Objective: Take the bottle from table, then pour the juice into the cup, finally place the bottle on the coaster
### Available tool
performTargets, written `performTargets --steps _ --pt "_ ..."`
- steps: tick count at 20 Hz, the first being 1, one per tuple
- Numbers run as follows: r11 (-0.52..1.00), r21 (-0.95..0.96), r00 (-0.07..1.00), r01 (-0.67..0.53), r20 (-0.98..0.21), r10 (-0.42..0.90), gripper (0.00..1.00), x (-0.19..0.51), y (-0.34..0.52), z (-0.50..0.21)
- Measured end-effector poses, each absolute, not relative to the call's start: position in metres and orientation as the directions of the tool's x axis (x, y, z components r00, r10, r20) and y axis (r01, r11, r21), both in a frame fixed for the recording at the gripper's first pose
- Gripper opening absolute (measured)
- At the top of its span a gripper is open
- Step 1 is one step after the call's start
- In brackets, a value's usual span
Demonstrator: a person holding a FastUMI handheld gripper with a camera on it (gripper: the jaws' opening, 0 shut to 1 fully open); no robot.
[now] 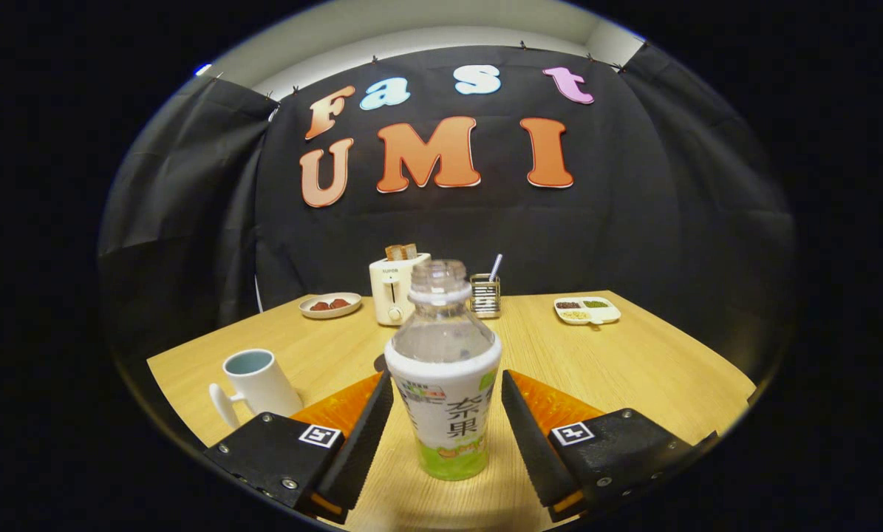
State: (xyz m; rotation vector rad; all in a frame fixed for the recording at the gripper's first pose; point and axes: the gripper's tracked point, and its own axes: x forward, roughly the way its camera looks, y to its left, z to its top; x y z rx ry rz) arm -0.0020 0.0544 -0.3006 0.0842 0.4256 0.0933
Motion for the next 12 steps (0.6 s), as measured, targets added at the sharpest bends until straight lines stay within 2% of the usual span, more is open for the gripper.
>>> performTargets --steps 4,5,9,12 --pt "0.987 0.153 0.888 -0.054 -0.445 0.118 0.76 -0.0051 0.0574 -0.3165" --pt "0.987 0.152 0.891 -0.045 -0.441 0.108 0.69 -0.0036 0.0564 -0.315" --pt "0.99 0.138 0.884 -0.001 -0.464 0.066 0.61 -0.0023 0.0519 -0.3153" --pt "0.992 0.122 0.88 -0.018 -0.47 0.074 0.57 -0.0022 0.0579 -0.3103"
